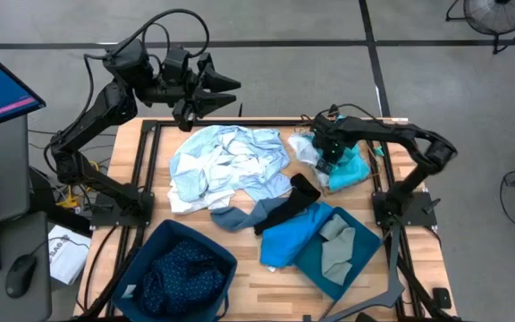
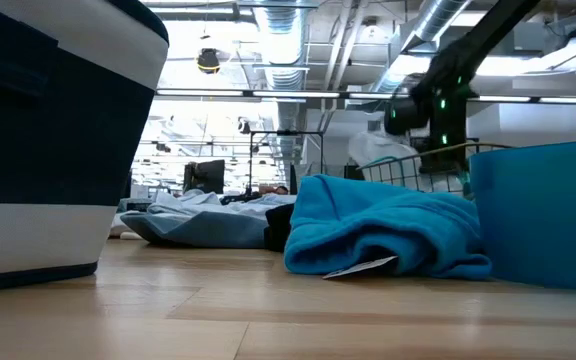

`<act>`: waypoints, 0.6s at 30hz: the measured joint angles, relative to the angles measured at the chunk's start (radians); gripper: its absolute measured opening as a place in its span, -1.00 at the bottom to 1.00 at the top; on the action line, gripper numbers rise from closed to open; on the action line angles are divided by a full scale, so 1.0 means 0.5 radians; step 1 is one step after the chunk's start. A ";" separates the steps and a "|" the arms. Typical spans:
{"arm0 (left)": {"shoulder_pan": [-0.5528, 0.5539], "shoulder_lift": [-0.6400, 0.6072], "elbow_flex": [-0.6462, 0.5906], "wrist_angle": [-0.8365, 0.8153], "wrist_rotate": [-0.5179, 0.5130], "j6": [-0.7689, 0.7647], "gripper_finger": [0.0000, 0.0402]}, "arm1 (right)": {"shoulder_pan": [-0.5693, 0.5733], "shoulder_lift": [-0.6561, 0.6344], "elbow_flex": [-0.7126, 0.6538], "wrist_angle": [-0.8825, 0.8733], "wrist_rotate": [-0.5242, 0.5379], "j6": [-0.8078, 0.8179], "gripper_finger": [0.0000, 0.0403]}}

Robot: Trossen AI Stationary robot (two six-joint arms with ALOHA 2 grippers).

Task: Pick & Place Cloths
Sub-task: Put the light shorts into the wire basket

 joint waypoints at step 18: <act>0.000 0.000 0.000 -0.002 0.002 0.000 -0.19 | 0.089 -0.885 0.009 0.003 -0.256 0.084 0.34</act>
